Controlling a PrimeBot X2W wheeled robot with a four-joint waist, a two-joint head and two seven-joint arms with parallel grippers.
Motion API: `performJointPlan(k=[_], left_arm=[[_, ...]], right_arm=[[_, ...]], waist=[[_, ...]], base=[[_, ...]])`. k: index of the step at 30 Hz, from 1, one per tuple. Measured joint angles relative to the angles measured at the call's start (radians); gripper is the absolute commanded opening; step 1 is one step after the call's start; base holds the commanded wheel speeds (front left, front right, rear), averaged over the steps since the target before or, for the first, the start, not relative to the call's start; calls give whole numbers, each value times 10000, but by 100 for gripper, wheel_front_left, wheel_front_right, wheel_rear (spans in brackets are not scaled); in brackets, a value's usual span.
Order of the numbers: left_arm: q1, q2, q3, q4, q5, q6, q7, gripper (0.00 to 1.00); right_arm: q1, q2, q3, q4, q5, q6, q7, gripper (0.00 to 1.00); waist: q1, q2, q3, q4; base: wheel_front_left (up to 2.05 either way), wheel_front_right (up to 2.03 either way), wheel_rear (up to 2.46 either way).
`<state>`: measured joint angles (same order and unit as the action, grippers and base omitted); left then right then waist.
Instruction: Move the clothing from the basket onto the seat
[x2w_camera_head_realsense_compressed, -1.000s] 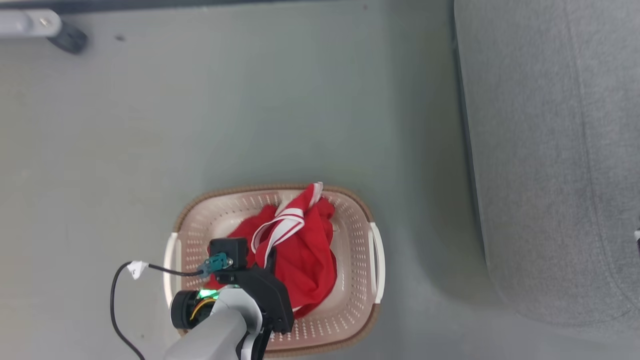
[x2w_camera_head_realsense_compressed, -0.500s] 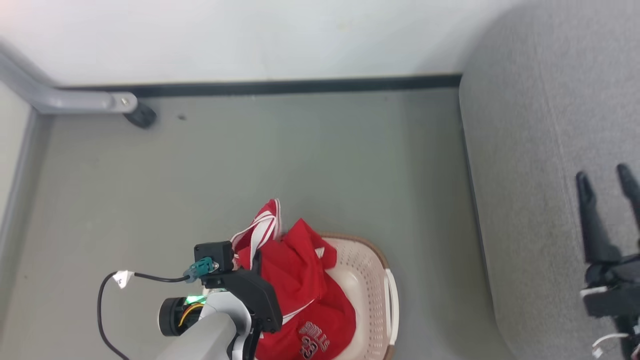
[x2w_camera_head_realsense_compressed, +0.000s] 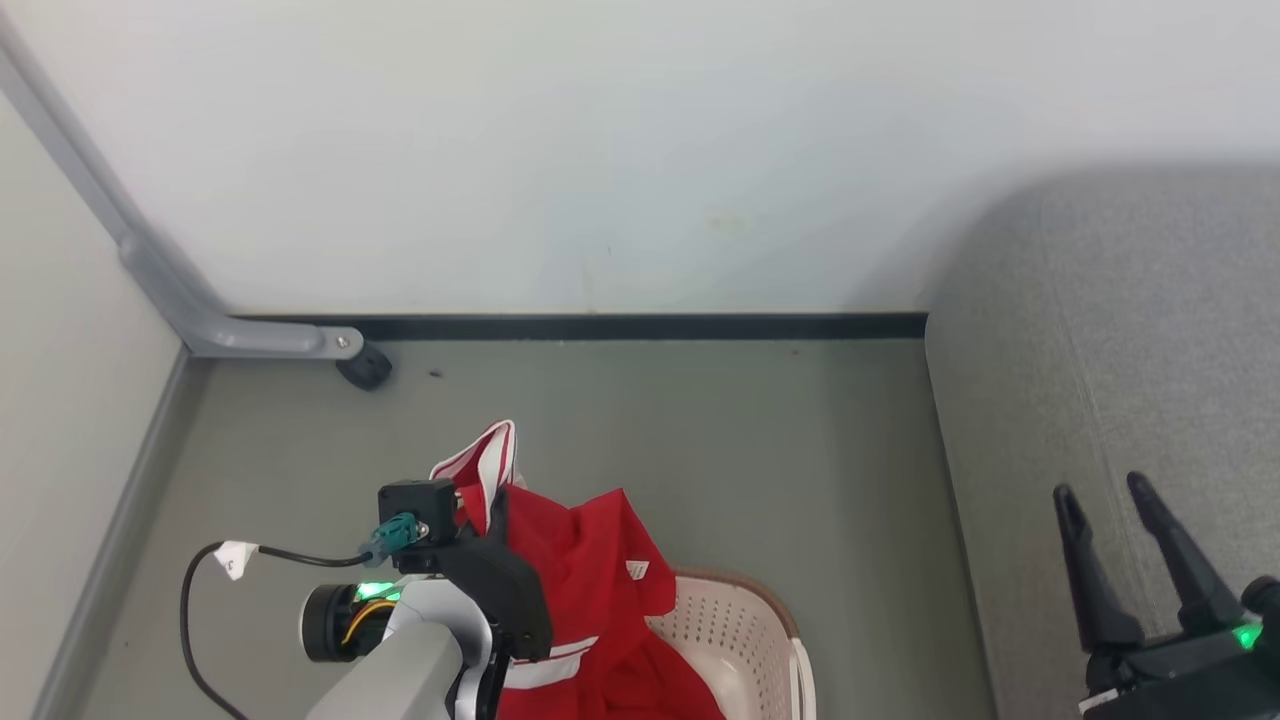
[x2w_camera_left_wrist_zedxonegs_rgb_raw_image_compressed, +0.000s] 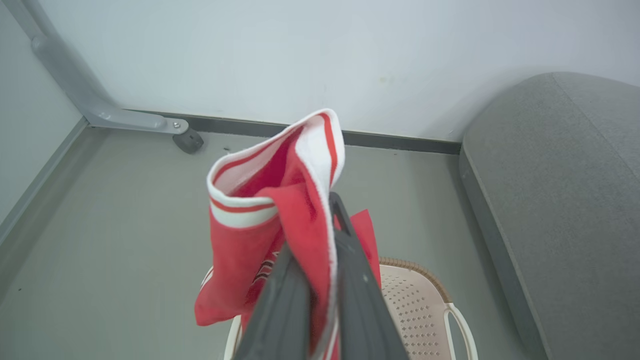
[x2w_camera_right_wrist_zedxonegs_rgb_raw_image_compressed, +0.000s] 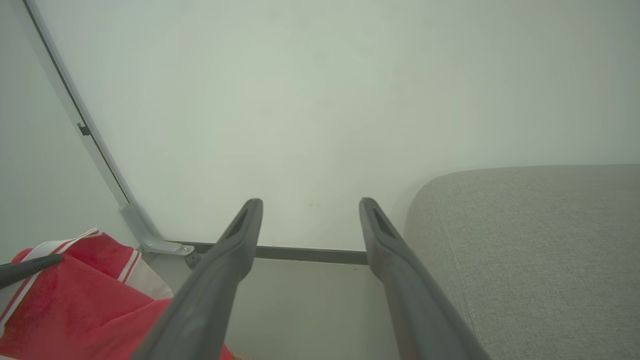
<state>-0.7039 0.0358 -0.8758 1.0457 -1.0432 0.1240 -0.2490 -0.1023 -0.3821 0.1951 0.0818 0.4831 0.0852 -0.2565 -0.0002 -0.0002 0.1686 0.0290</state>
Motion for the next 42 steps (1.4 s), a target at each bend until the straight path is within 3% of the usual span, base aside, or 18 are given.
performJointPlan(k=[9, 21, 32, 42], left_arm=[[288, 272, 995, -1801, 1632, 0, 0, 0], [1251, 851, 1852, -5242, 3574, 2, -4, 0], [1833, 1283, 1592, -8247, 3927, 2, -6, 0], [1844, 1289, 1386, -9563, 4176, 2, 291, 0]], right_arm=[[697, 244, 439, 207, -282, -205, 0, 100], [799, 430, 1289, 207, -529, -84, 88, 100], [690, 633, 2282, 163, -591, 209, 192, 100], [56, 907, 3195, 337, -579, 311, 360, 100]], waist=[[0, 0, -1099, 289], [1, 1, -1591, 588], [1, 2, -1719, 947], [1, 2, -1719, 1350]], base=[[0, 0, 0], [0, 0, 0], [0, 0, 0], [0, 0, 0]])
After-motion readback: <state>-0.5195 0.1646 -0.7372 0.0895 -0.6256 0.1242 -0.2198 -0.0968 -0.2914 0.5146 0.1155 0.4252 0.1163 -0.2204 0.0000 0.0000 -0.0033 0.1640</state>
